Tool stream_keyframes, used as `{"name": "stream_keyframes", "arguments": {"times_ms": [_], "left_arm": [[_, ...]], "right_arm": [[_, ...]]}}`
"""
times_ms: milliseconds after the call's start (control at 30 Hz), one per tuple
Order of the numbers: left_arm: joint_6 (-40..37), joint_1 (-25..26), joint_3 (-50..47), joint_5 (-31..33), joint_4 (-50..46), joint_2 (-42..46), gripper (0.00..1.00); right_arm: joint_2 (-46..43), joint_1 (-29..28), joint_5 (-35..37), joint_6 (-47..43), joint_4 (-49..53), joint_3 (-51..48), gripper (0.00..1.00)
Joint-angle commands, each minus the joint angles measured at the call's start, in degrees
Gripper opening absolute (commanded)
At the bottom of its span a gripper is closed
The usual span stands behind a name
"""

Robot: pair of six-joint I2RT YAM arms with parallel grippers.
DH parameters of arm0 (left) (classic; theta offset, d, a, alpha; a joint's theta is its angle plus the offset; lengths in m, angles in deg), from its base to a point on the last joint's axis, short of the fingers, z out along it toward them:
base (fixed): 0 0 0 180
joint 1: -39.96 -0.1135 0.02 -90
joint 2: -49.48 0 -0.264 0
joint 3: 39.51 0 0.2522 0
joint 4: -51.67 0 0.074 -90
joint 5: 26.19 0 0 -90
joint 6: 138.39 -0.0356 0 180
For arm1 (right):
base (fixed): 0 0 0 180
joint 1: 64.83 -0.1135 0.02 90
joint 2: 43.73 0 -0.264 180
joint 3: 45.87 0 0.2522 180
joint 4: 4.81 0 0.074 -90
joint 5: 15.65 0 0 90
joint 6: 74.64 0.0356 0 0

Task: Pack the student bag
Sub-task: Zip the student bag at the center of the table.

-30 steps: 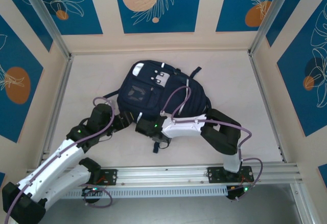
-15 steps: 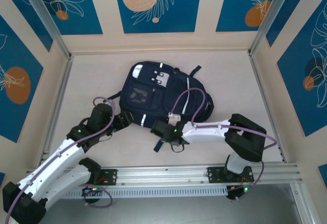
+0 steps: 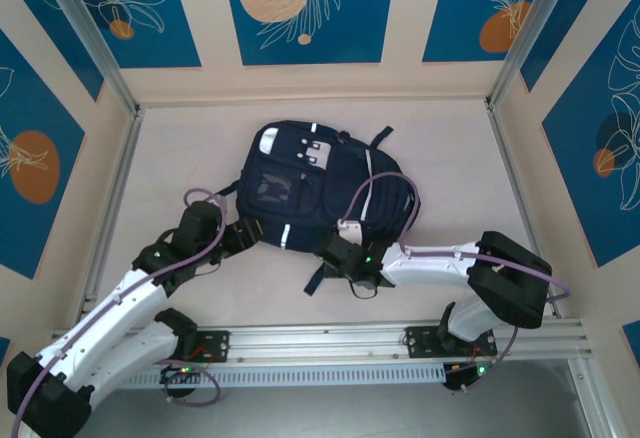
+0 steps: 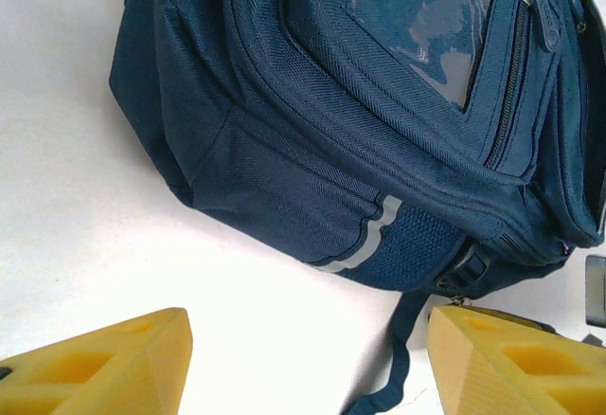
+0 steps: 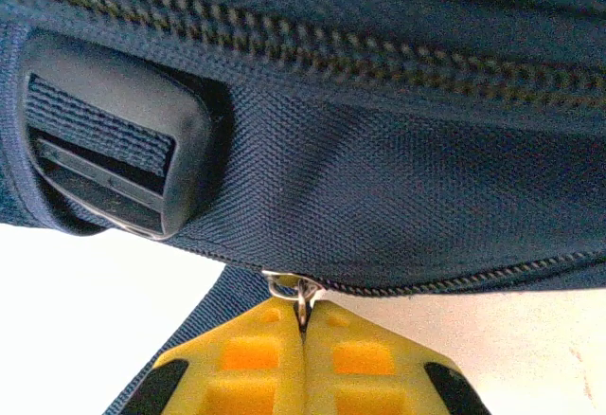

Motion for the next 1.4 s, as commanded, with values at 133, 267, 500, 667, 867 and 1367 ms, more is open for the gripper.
{"name": "stream_keyframes", "arguments": {"times_ms": [133,267,500,667,867,1367], "left_arm": [[-2.13,-0.71,-1.07,-4.11,3.81,-1.61,0.67],[-2.68,-0.71,-1.80,-4.29,4.72,-2.39,0.67],[-0.56,-0.72,-1.71,-5.28,5.50,-4.33,0.72],[3.72,-0.29,-2.07,-8.46,10.64,-7.97,0.84],[5.05,0.58,0.05,-4.74,16.31,-15.21,0.77],[0.32,0.53,7.86,5.56,19.03,-28.10,0.55]], "right_arm": [[3.25,1.91,-0.79,-6.80,-6.78,-2.75,0.23],[5.96,2.67,-1.52,-7.58,-8.73,-2.65,0.20],[0.54,2.55,-1.63,-7.98,-10.25,-5.83,0.00],[-5.47,2.50,-6.14,-11.40,-16.82,-10.63,0.00],[-8.46,2.72,-9.51,-13.52,-23.04,-13.74,0.00],[-8.37,3.85,-11.29,-14.39,-22.27,-14.05,0.00]]}}
